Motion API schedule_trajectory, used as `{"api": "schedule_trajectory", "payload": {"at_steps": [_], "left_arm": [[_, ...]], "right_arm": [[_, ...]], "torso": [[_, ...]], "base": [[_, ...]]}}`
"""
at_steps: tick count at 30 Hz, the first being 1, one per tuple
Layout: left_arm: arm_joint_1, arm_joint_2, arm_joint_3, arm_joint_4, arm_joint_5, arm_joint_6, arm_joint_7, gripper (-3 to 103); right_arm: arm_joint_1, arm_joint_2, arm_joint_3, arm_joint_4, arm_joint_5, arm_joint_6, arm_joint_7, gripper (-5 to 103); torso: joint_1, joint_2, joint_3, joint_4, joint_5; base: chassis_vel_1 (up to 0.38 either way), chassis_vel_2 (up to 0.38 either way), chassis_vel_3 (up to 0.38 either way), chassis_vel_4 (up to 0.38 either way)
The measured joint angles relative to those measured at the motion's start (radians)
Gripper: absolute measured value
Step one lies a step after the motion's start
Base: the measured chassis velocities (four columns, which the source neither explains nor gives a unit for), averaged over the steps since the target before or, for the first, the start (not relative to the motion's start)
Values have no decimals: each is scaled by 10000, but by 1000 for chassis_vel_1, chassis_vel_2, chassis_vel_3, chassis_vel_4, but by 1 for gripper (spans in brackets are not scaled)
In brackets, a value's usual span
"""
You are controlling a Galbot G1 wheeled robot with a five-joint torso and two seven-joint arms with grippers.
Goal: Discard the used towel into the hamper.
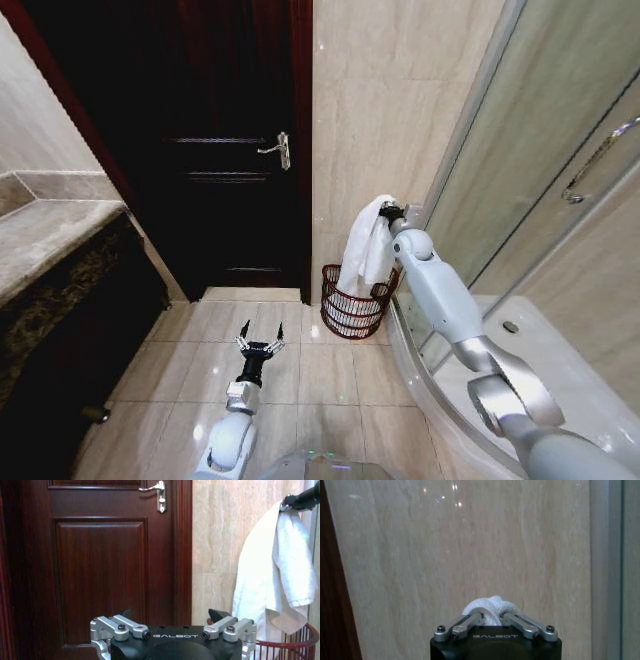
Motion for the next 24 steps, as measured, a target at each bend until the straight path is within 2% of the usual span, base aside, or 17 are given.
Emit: {"api": "schedule_trajectory", "payload": {"at_steps": [24], "left_arm": [[-96,55,-16,55,-3,-1,18,100]], "right_arm": [[-151,303,28,45,-67,9,49,6]], "torso": [[-416,-984,-567,0,-1]], "base": [[0,0,0,0]]}}
